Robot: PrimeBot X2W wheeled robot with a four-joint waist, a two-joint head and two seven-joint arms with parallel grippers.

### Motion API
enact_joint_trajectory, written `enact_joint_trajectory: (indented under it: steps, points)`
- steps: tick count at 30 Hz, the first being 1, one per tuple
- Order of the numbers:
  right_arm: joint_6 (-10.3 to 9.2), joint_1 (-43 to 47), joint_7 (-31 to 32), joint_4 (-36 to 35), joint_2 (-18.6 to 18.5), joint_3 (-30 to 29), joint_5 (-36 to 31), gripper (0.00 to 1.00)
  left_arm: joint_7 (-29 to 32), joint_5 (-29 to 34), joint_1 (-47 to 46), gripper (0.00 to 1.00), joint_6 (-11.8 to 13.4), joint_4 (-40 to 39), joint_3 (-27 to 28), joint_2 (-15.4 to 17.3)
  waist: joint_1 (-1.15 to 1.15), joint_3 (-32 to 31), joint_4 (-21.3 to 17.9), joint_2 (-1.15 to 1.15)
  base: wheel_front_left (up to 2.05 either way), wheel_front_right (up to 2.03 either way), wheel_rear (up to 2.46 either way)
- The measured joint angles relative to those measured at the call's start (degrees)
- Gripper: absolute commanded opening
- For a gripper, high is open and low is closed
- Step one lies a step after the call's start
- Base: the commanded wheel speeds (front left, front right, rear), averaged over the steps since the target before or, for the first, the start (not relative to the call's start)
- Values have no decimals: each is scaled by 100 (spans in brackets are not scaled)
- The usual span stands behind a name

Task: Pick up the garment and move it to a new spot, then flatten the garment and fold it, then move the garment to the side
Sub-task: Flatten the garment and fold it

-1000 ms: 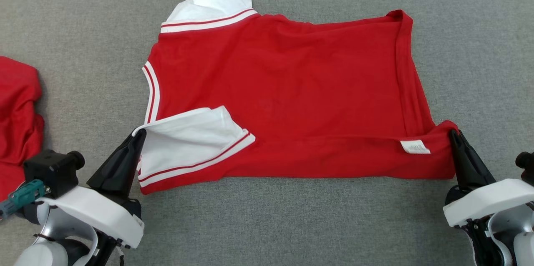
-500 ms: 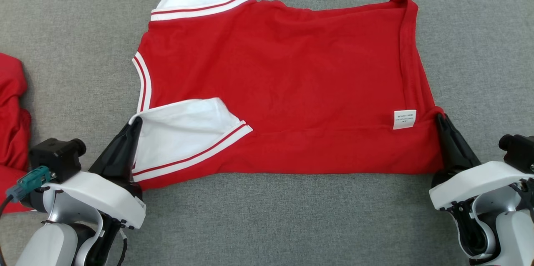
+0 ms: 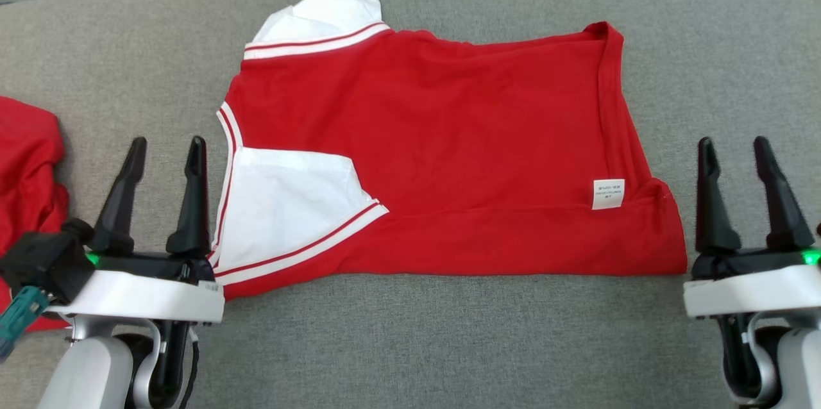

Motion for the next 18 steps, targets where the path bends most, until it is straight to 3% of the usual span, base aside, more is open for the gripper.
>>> enact_joint_trajectory:
  steps: [7, 18]
  points:
    - [0, 194, -129, 8, 3, 216, -338, 100, -506, 308, -216, 100, 35, 388, -131, -111, 0, -295, 21, 0, 0, 0, 0]
    - [0, 400, -110, 371, 4, 450, -509, 100, -488, 584, -137, 100, 75, 1139, -359, -14, 0, -642, -44, 0, 0, 0, 0]
